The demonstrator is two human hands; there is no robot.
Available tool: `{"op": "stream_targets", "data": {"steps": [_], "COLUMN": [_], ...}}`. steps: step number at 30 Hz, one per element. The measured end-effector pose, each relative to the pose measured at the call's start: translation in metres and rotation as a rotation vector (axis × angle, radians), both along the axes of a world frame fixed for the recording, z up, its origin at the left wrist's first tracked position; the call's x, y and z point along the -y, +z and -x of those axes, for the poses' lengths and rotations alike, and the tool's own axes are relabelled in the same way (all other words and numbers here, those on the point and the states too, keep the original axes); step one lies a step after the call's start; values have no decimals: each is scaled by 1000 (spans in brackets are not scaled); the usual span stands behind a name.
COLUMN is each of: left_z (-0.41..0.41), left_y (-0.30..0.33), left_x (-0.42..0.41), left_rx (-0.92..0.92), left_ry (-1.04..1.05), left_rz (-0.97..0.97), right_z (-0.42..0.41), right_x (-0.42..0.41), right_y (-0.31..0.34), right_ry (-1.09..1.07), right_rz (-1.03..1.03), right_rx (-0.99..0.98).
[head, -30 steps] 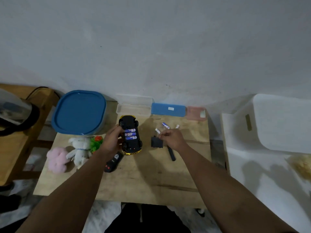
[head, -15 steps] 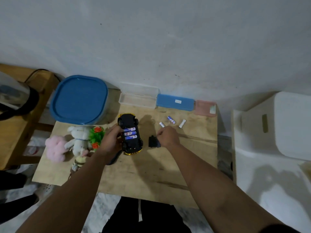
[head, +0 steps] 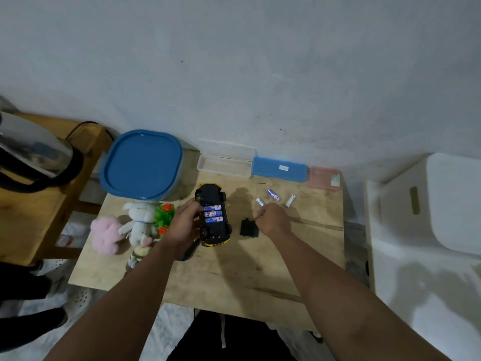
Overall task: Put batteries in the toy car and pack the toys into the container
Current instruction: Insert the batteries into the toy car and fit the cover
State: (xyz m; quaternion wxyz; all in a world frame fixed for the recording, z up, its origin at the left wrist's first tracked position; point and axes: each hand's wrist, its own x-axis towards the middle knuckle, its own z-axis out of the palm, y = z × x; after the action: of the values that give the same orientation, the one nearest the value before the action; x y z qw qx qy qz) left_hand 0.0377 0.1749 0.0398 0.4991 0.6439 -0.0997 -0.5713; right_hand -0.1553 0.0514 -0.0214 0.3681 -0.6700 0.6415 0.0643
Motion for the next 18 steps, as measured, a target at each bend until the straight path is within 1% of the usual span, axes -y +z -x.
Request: {"op": "stream_targets", "data": {"steps": [2,4,6,8,11,18], "left_z": [-2,-5,-8,-9,-10,-25], "left_y": [4,7,11,18,29,53], "left_x": [-1,-1,-2,-5,-11,-18], "left_rx": [3,-4,-18,-40,-45,-22], "left_ry": [-9,-18,-26,-42,-75,-108], "left_rz": [-3,3,18,36,71,172], "right_z": [1,-1,-9,-21,-39,-64], "right_x": [-1,-3,-11,-22,-38,-70], "right_y": [13,31,54,73,88,108], "right_ry": [-47,-76,-52,9,26,-132], "right_rz": [48,101,132,154,157,239], "right_rx": [78,212,364,465,509,563]}}
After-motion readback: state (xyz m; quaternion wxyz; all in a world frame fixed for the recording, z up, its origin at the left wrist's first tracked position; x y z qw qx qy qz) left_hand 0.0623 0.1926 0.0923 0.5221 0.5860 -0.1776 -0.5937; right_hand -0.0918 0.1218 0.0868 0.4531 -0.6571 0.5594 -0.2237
